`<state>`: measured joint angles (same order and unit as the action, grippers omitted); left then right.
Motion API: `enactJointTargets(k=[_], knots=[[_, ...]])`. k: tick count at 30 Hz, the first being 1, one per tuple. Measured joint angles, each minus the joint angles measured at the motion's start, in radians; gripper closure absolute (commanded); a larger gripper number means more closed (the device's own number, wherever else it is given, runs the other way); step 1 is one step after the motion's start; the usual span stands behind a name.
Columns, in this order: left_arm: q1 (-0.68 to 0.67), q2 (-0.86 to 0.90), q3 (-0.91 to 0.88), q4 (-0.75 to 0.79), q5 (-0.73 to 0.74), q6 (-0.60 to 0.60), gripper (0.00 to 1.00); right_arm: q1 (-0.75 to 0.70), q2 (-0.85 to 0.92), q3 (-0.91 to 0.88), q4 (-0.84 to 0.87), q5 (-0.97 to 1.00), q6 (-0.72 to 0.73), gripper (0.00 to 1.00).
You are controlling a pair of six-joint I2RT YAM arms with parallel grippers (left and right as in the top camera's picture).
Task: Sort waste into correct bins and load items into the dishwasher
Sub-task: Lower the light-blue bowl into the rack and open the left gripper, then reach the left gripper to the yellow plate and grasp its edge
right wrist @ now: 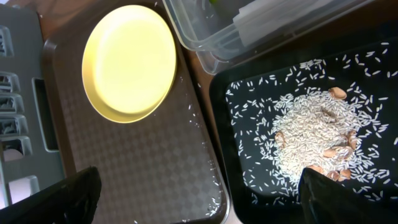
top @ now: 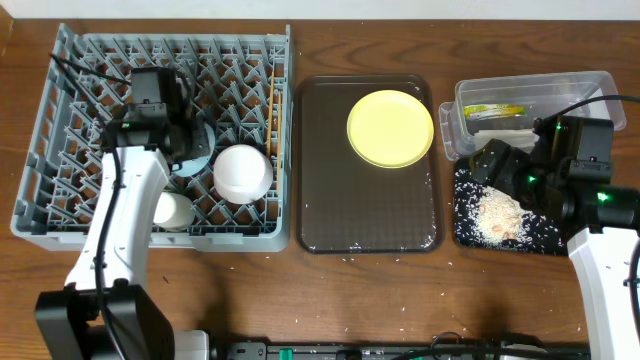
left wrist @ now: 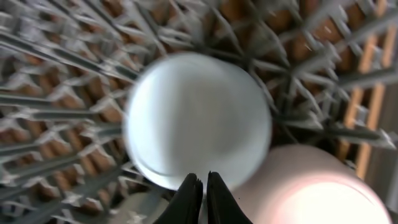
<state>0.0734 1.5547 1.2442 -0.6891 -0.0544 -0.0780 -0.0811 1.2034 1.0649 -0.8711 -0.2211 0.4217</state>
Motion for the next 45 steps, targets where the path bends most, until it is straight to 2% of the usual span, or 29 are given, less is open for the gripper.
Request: enactJointTargets(k=[5,12,26,30,32,34,37,38,45], knots=[[0.026,0.015,0.000,0.040,-0.048,0.000,0.93,0.000,0.000,0.000,0.000,0.000,0.000,0.01],[0.026,0.092,0.000,0.012,0.017,0.000,0.92,0.000,0.000,0.000,0.000,0.000,0.000,0.01],[0.021,0.091,0.000,-0.023,0.060,0.000,0.92,0.000,0.000,0.000,0.000,0.000,0.000,0.01],[0.021,0.035,0.000,-0.064,0.067,0.001,0.74,0.000,0.000,0.000,0.000,0.000,0.000,0.01],[0.021,-0.039,0.000,-0.086,0.071,-0.010,0.59,0.000,0.000,0.000,0.000,0.000,0.000,0.01],[0.021,-0.144,0.001,-0.116,0.074,-0.029,0.55,0.000,0.000,0.000,0.000,0.000,0.000,0.01],[0.020,-0.299,0.011,-0.167,0.074,-0.050,0.41,0.000,0.000,0.000,-0.001,0.000,0.000,0.01],[0.019,-0.338,0.015,-0.183,0.077,-0.052,0.23,0.000,0.000,0.000,0.000,0.000,0.000,0.01],[0.016,-0.544,0.017,-0.243,0.256,-0.060,0.15,0.000,0.000,0.000,0.002,-0.002,0.002,0.01]])
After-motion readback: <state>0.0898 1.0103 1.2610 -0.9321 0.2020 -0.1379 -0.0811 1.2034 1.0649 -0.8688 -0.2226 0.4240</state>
